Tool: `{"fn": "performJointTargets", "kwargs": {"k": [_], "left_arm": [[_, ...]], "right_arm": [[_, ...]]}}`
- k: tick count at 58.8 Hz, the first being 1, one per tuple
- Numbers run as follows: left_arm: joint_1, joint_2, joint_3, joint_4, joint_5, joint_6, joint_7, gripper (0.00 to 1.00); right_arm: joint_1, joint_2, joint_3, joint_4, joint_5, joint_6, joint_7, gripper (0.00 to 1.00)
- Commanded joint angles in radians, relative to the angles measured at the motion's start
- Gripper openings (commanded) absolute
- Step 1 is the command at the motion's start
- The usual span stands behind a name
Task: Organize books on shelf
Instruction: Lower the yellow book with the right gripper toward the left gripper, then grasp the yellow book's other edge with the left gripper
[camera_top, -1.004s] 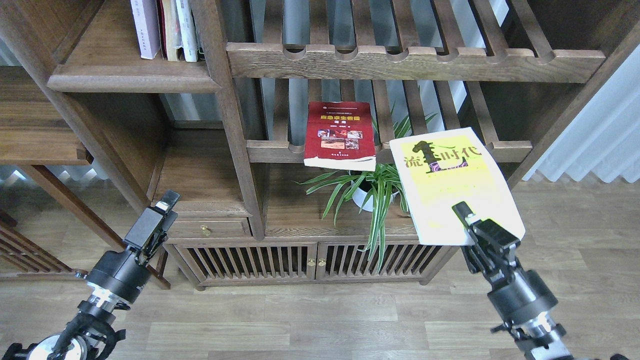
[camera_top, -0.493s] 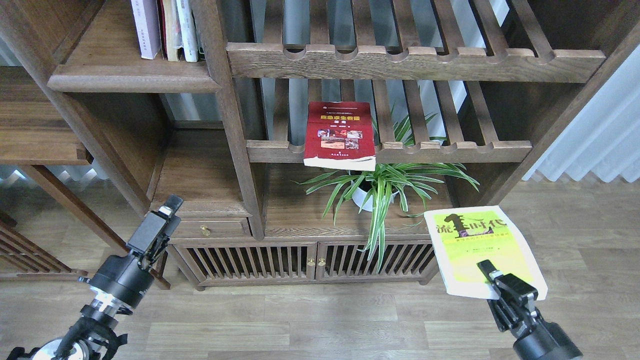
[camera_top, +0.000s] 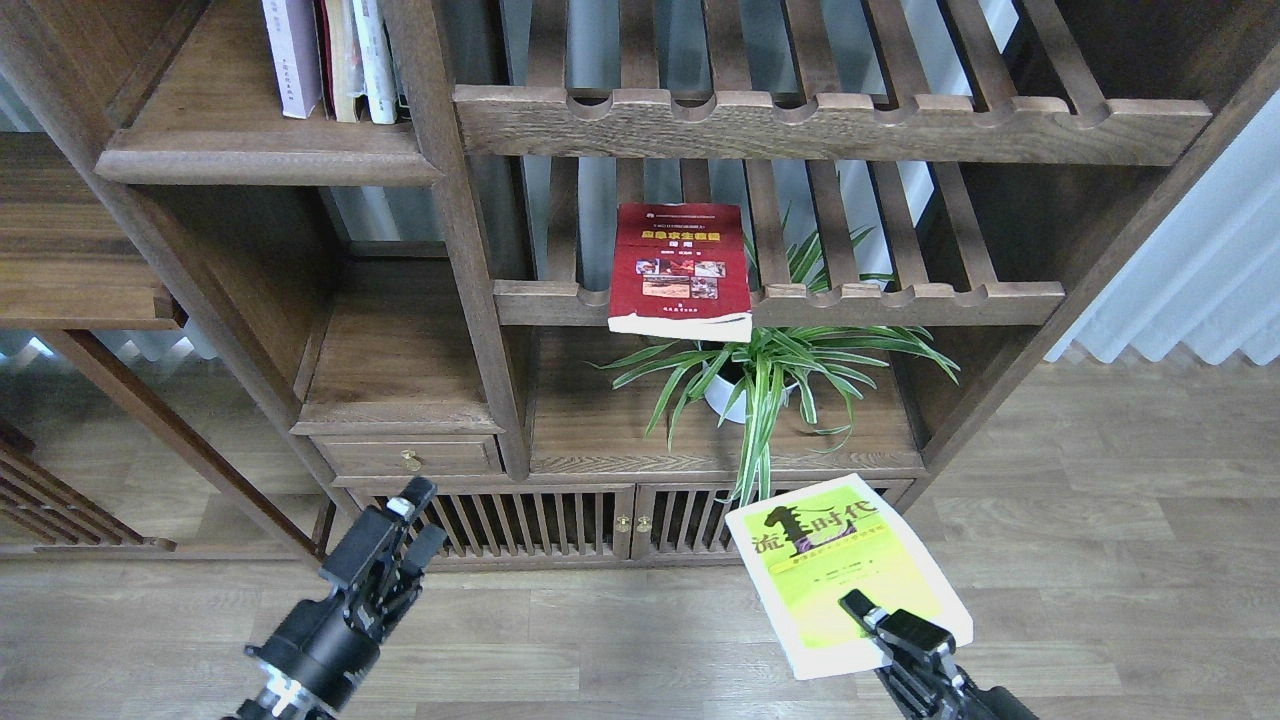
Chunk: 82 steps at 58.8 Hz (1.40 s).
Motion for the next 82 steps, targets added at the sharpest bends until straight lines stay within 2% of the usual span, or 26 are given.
{"fn": "performJointTargets", "kwargs": {"k": [1,8,20,44,54,71,82], "left_arm": [[0.005,0.027,0.017,-0.003,-0.196,0.000,-0.002,0.99],[0.005,0.087,0.055,-0.003,-0.331,0.000,-0.005,0.99],[0.003,0.149,0.116,0.003,-0.345,0.000,-0.009,0.99],[-0.116,0.170,0.152,0.020,-0.343,0.000,0.006,0.99],[-0.116,0.284,0.216,-0.039,-0.348,0.000,0.005,0.99],[-0.116,0.478,0.254,-0.040,-0.403,0.000,0.005,0.99],[-0.125,0.505,0.308,-0.040,-0.460,0.000,0.005,0.99]], "right_arm": [[0.050,-0.001,-0.029,-0.003,0.001,0.000,-0.008,0.04],[0.107,0.006,-0.069,-0.015,0.004,0.000,-0.010,0.04],[0.202,0.029,-0.166,-0.089,0.005,0.000,-0.011,0.04],[0.303,0.076,-0.236,-0.089,0.004,0.000,-0.026,0.04],[0.341,0.079,-0.236,-0.081,0.004,0.000,-0.031,0.04],[0.344,0.091,-0.235,-0.074,0.005,0.000,-0.030,0.04],[0.343,0.125,-0.239,-0.074,0.005,0.000,-0.042,0.04]]}}
